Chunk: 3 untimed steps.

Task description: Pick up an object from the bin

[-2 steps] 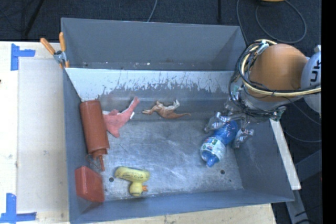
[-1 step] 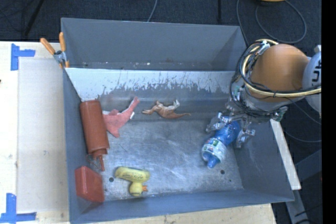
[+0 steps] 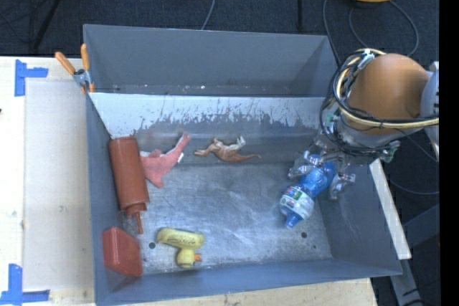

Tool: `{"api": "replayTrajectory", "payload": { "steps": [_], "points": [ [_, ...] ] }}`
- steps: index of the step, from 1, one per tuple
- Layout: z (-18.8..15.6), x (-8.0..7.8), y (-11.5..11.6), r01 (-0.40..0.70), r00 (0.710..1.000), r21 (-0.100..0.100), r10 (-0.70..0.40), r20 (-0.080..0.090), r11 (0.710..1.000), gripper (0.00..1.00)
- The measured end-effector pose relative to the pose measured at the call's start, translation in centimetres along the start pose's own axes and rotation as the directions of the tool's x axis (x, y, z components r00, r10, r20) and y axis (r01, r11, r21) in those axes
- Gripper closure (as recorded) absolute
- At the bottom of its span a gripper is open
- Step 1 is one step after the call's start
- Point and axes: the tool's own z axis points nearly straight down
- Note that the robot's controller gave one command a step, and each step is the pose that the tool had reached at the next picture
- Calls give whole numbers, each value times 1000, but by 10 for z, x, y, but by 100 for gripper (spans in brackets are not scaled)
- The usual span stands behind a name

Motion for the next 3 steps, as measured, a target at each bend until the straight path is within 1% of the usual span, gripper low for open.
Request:
{"api": "replayTrajectory", "payload": {
  "steps": [1, 3],
  "points": [
    [-20, 1, -2, -3, 1000, 8, 3, -5, 1000, 100],
    [-56, 1, -1, -6, 1000, 10, 6, -7, 1000, 100]
  ]
}}
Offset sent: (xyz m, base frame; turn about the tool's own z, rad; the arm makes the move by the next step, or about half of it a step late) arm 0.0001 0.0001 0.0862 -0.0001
